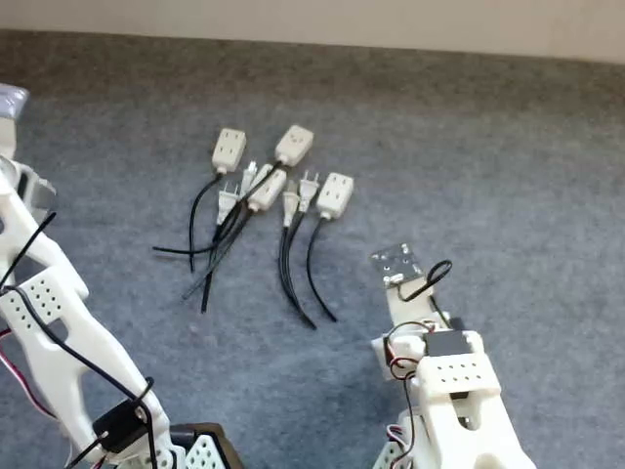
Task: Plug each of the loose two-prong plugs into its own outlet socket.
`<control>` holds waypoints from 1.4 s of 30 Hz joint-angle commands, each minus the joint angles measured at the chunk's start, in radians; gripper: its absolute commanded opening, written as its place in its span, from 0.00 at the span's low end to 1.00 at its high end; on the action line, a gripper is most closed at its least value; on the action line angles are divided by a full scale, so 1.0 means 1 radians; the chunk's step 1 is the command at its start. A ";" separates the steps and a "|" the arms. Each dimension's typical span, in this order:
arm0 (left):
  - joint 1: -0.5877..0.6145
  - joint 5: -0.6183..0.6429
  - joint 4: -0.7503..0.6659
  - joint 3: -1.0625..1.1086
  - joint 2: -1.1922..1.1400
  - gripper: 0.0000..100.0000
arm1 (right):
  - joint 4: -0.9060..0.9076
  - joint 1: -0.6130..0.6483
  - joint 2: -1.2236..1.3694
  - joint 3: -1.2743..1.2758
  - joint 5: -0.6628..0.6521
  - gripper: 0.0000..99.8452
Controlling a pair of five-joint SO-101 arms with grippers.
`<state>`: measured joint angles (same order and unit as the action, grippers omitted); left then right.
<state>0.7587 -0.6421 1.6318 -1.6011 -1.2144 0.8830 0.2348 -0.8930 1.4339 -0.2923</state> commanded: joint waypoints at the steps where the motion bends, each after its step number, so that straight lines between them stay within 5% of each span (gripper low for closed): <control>1: -0.018 0.026 0.068 -0.051 0.170 0.29 | -0.010 0.021 -0.012 0.002 -0.005 0.41; 7: -0.176 0.063 0.114 -0.048 0.335 0.29 | -0.010 0.021 -0.012 0.002 -0.005 0.41; 15: -0.530 0.212 0.104 0.071 0.389 0.29 | -0.010 0.021 -0.012 0.002 -0.005 0.41; 18: -0.622 0.267 -0.044 0.248 0.389 0.29 | -0.008 0.021 -0.012 0.002 -0.005 0.41; 25: -0.661 0.308 -0.391 0.602 0.389 0.29 | -0.005 0.021 -0.012 0.002 -0.005 0.41; 42: -0.694 0.308 -0.612 0.862 0.361 0.29 | -0.004 0.021 -0.012 0.002 -0.005 0.41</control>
<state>0.0775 -0.3399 1.0487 -0.7373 -0.8830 0.8830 0.2348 -0.8930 1.4339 -0.2923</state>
